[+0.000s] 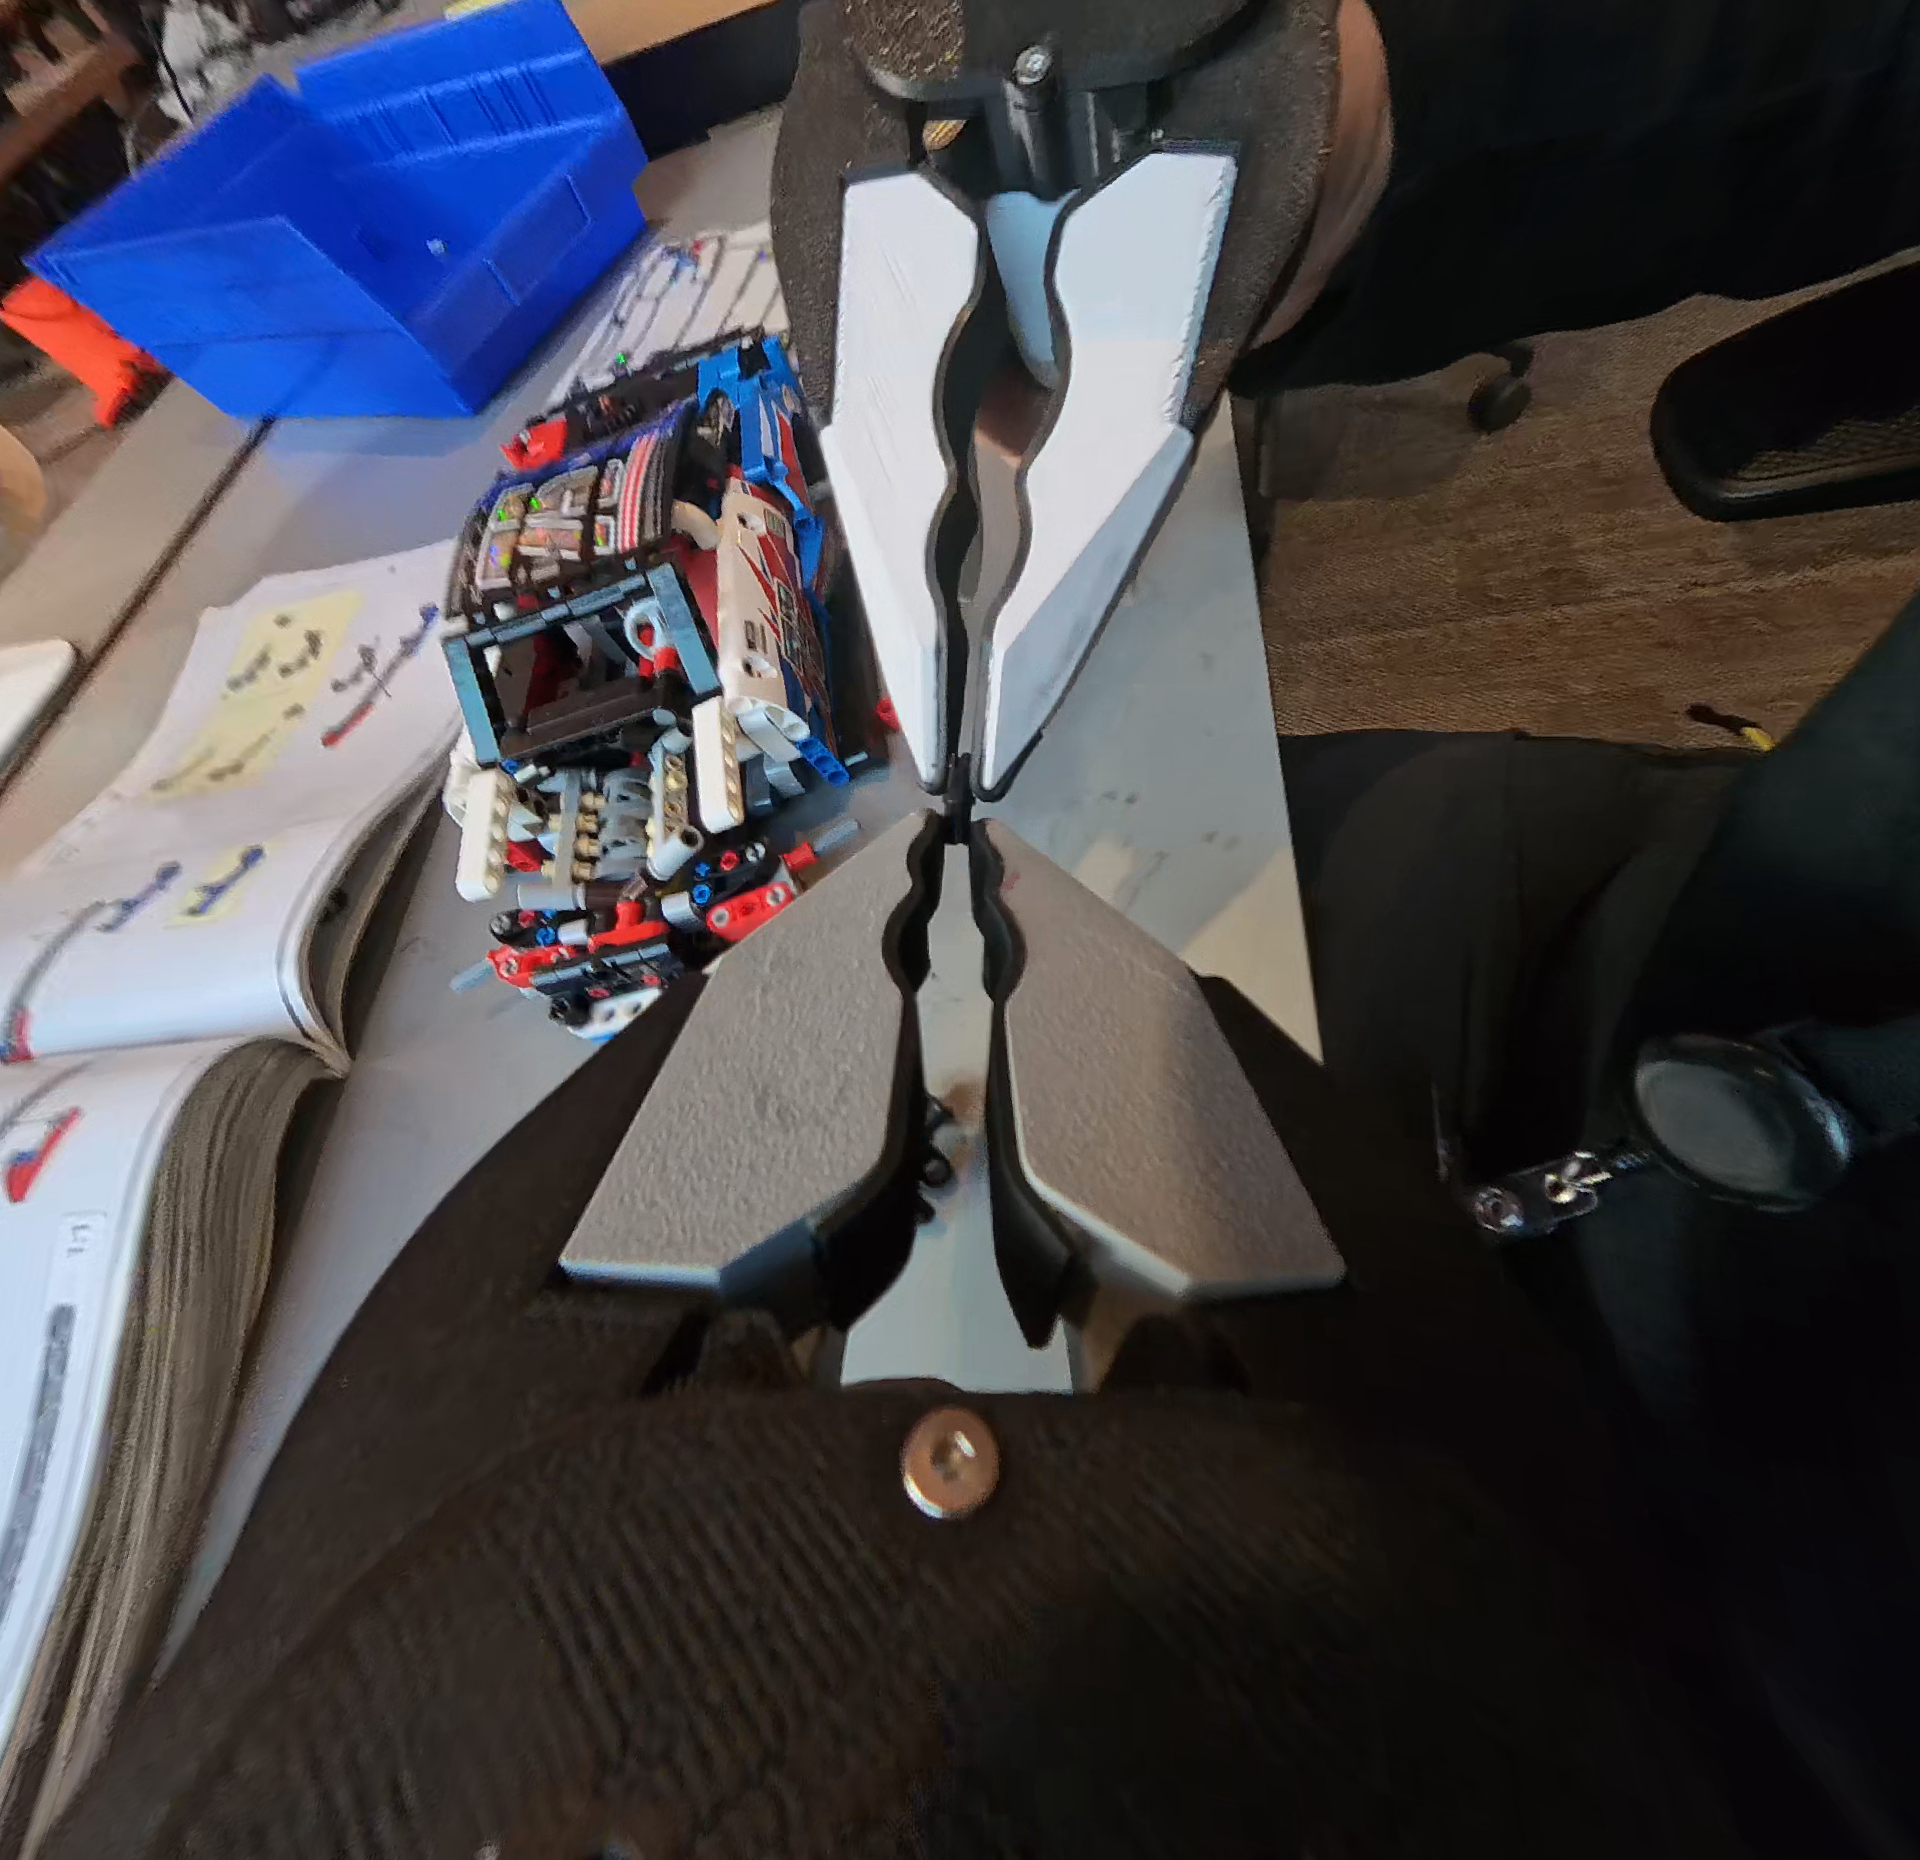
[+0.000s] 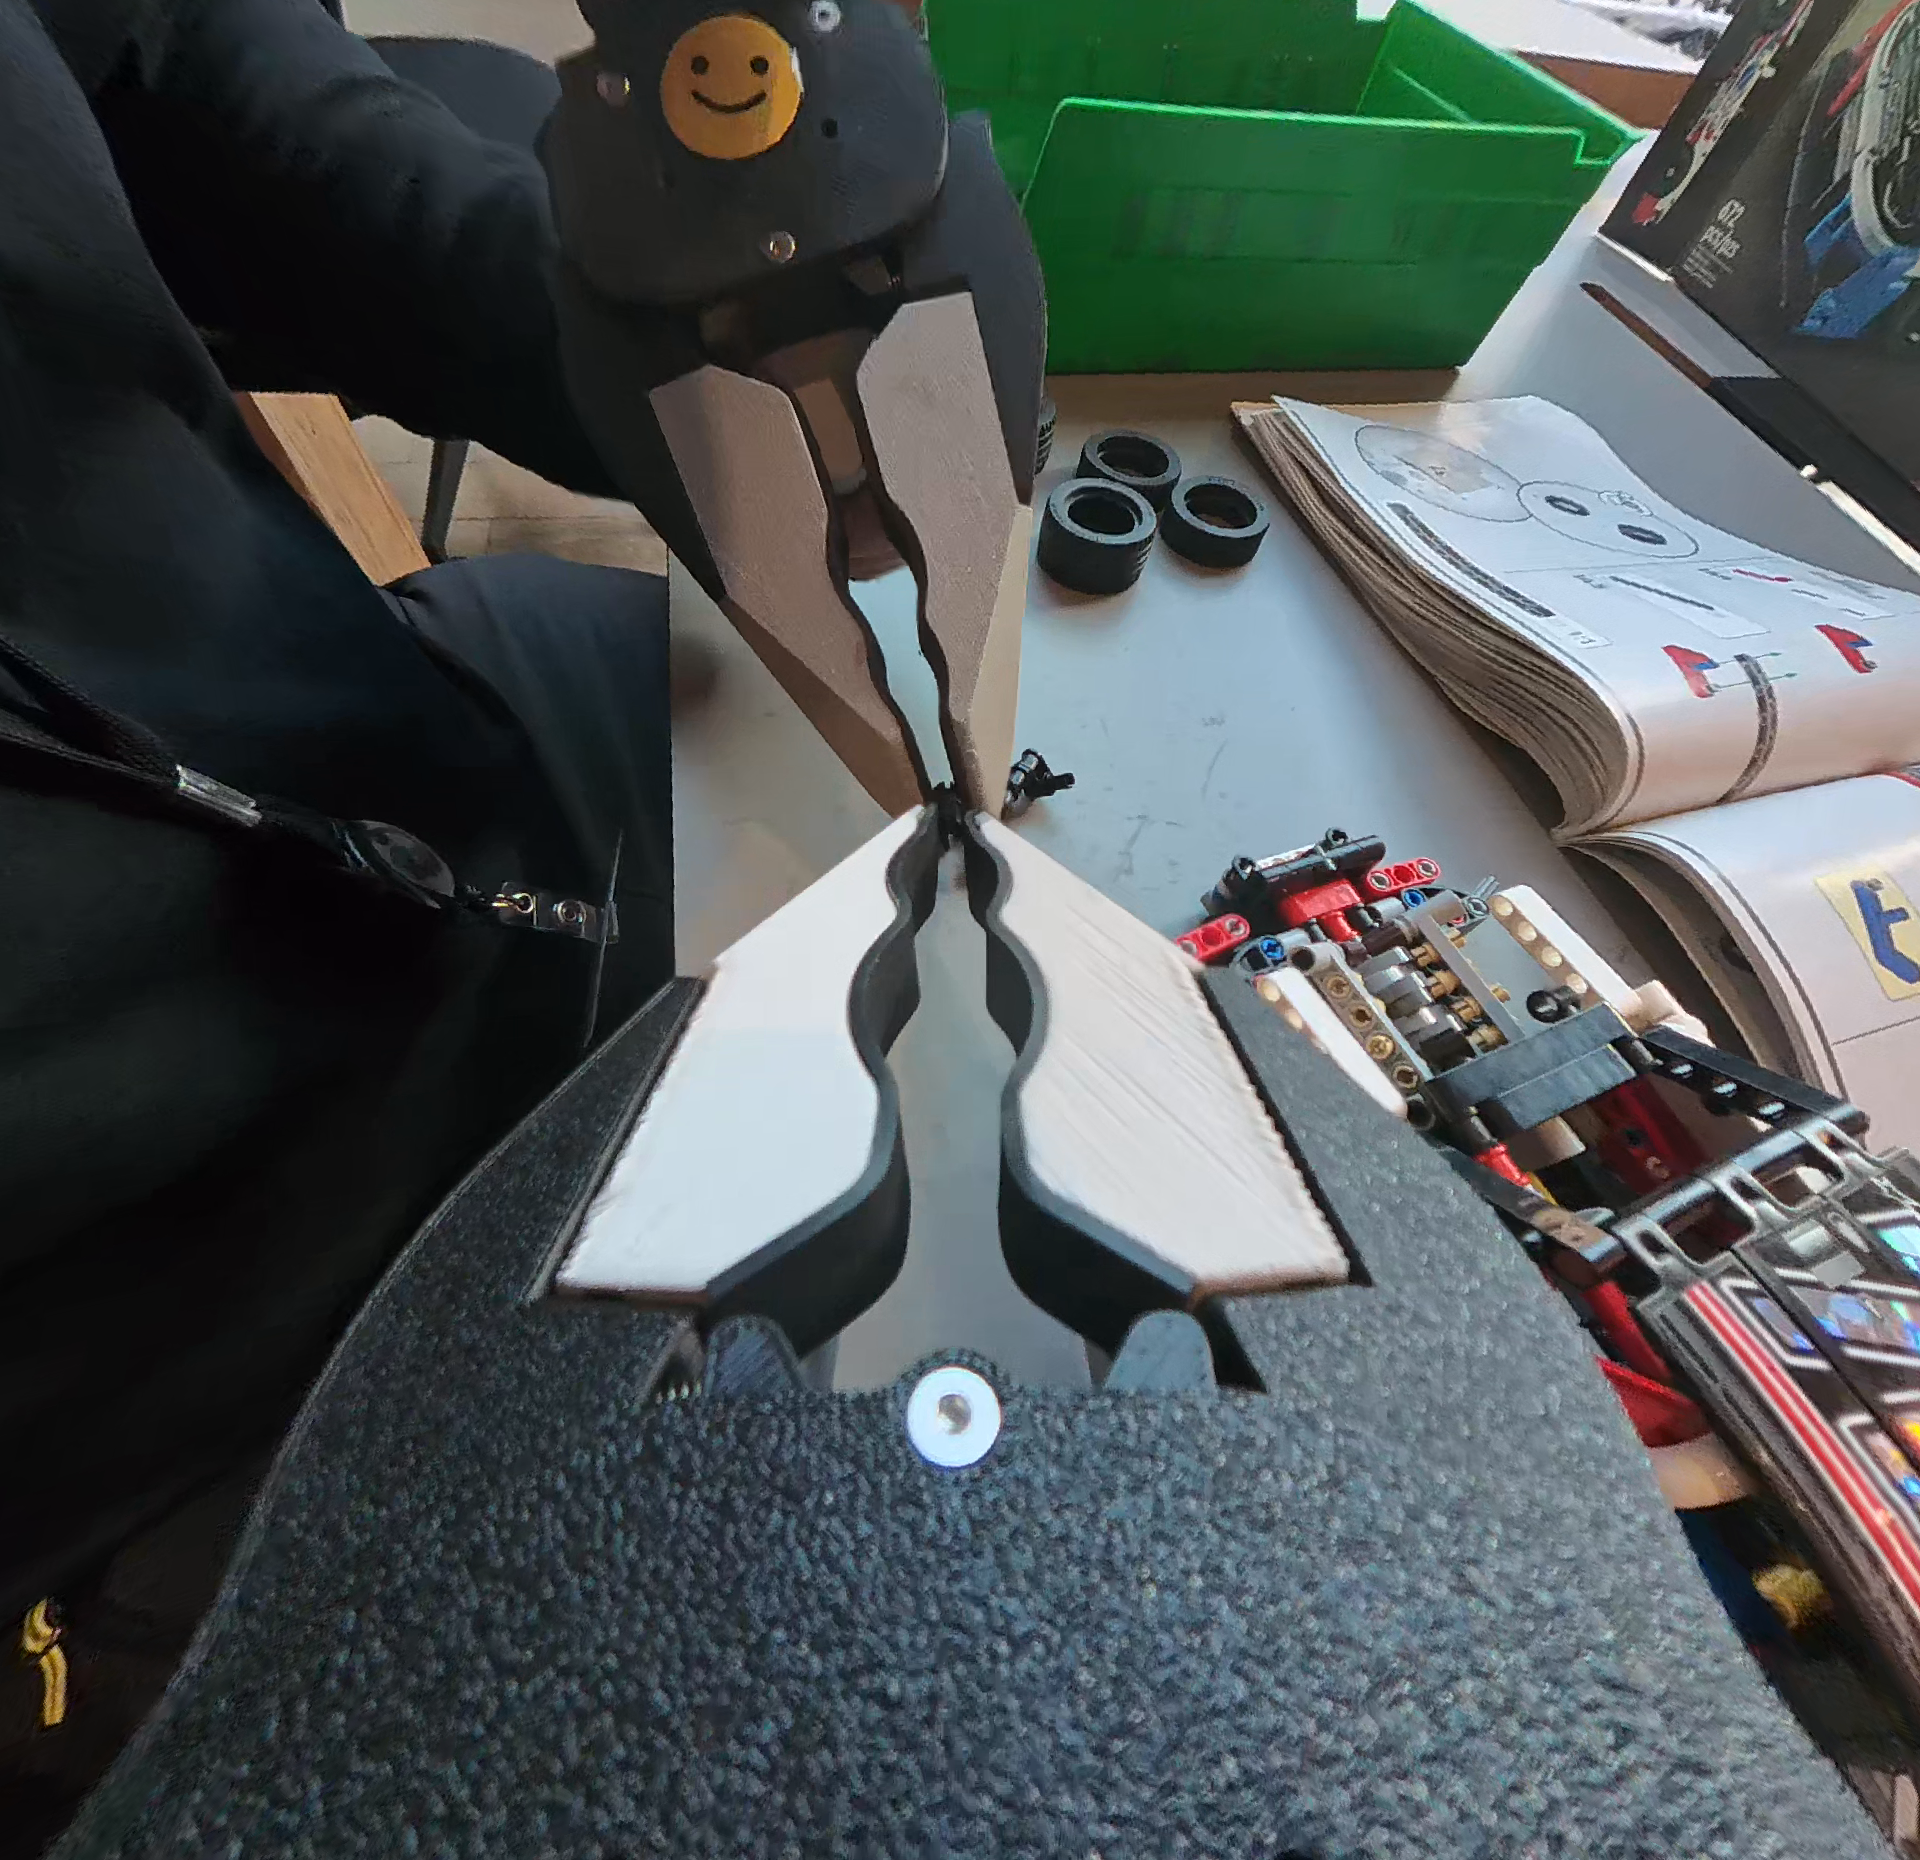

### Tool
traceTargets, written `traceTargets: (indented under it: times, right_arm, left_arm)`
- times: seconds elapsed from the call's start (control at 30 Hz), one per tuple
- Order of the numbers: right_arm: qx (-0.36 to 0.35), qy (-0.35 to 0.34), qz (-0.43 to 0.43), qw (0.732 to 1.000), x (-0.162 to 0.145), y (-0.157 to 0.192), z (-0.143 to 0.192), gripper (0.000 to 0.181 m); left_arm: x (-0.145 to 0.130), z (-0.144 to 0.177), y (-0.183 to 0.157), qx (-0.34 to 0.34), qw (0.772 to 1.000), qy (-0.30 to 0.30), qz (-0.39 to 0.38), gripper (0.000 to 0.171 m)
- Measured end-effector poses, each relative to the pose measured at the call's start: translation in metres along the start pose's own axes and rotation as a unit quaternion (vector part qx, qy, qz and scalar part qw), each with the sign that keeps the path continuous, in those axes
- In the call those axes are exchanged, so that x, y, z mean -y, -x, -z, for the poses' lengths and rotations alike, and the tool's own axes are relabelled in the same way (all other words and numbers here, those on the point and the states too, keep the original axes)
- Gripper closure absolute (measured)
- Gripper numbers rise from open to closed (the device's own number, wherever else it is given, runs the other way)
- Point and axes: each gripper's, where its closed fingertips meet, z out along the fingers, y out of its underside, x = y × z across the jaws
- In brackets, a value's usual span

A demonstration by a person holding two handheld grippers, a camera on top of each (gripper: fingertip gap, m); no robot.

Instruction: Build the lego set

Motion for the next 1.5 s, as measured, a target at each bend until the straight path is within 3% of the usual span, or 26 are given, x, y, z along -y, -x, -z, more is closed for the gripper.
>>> traceTargets:
  times: [0.1,0.27,0.37,0.57,0.67,0.73,1.17,1.5]
  right_arm:
    - [-0.016,0.037,-0.004,0.999,-0.013,-0.006,-0.005,0.177]
    - [-0.012,0.080,-0.020,0.997,-0.029,-0.013,-0.019,0.177]
    - [0.003,0.103,-0.010,0.995,-0.031,-0.015,-0.030,0.177]
    - [0.029,0.160,0.021,0.986,-0.044,-0.018,-0.049,0.177]
    - [0.037,0.163,0.023,0.986,-0.044,-0.016,-0.053,0.177]
    - [0.042,0.160,0.018,0.986,-0.043,-0.015,-0.053,0.177]
    - [0.076,0.190,0.045,0.978,-0.048,-0.007,-0.051,0.177]
    - [0.096,0.194,0.054,0.975,-0.048,0.001,-0.052,0.177]
  left_arm:
    - [-0.019,0.008,0.007,-0.005,0.997,0.046,0.063,0.158]
    - [-0.068,0.026,0.022,0.003,0.973,0.131,0.188,0.112]
    - [-0.090,0.021,0.018,-0.021,0.957,0.167,0.236,0.104]
    - [-0.086,0.011,0.021,-0.030,0.956,0.161,0.243,0.100]
    - [-0.091,0.010,0.026,-0.013,0.963,0.179,0.202,0.127]
    - [-0.091,0.010,0.025,-0.013,0.967,0.179,0.182,0.134]
    - [-0.084,0.007,0.011,-0.115,0.973,0.149,0.131,0.136]
    - [-0.083,0.006,0.011,-0.132,0.975,0.139,0.114,0.139]
